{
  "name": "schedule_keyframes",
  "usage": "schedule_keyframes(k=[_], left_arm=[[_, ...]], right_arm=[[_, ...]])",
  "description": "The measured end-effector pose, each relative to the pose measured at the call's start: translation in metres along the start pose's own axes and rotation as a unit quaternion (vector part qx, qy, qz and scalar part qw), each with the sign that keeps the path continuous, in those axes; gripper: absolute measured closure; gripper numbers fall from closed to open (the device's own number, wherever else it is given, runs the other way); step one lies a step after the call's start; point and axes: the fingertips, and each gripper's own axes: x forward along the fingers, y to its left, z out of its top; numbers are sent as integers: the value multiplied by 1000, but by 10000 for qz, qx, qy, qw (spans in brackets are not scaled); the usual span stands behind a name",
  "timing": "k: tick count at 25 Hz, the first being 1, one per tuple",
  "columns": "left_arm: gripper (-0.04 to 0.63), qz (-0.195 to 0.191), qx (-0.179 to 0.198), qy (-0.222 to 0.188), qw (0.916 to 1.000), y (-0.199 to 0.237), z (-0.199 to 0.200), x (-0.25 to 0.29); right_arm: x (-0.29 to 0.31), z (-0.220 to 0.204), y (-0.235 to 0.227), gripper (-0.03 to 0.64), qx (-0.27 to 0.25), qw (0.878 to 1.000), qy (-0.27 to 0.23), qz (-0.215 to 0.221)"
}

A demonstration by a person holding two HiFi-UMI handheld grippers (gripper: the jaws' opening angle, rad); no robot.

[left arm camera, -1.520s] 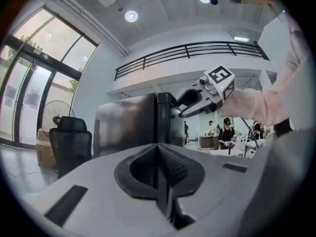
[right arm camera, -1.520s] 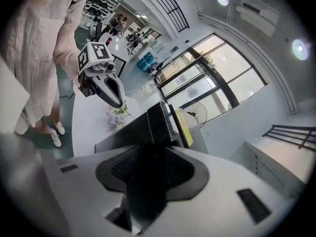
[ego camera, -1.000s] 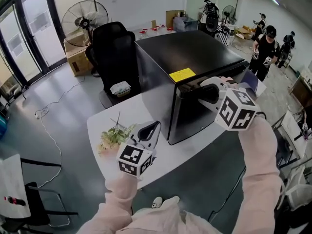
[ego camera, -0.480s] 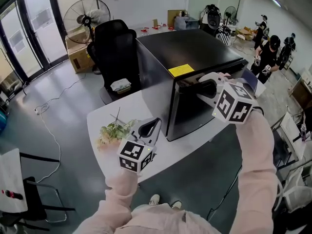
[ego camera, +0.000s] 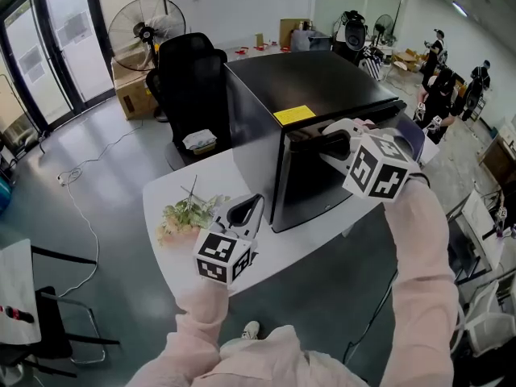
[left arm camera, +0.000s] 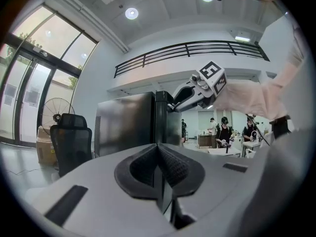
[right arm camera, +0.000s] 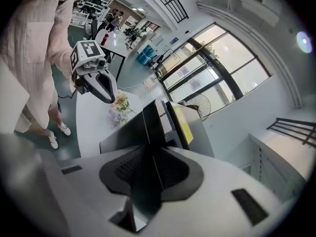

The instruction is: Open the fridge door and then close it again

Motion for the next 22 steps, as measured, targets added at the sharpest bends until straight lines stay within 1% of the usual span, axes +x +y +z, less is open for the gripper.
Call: schedule_keyframes(k=[6, 9, 11, 16, 18, 22], left_arm=[[584, -34, 45, 12, 10000, -5, 1, 2], [584, -43, 57, 4, 10000, -7, 1, 4], [584, -35, 44, -26, 10000, -7, 2, 5], [585, -117, 47, -18, 9999, -22, 2, 8], [584, -179, 51, 13, 9998, -32, 0, 9], [584, -282, 68, 51, 9996, -49, -3, 7]], right_arm=[[-1, 0, 1, 522, -36, 10000, 42, 45], [-15, -4, 13, 522, -60, 9995, 23, 313], [-29, -11, 23, 518, -124, 9991, -14, 412], [-54, -21, 40, 511, -205, 9992, -135, 325], [-59, -22, 44, 506, -215, 9994, -147, 229], [-67, -28, 51, 502, -209, 9995, -172, 182]])
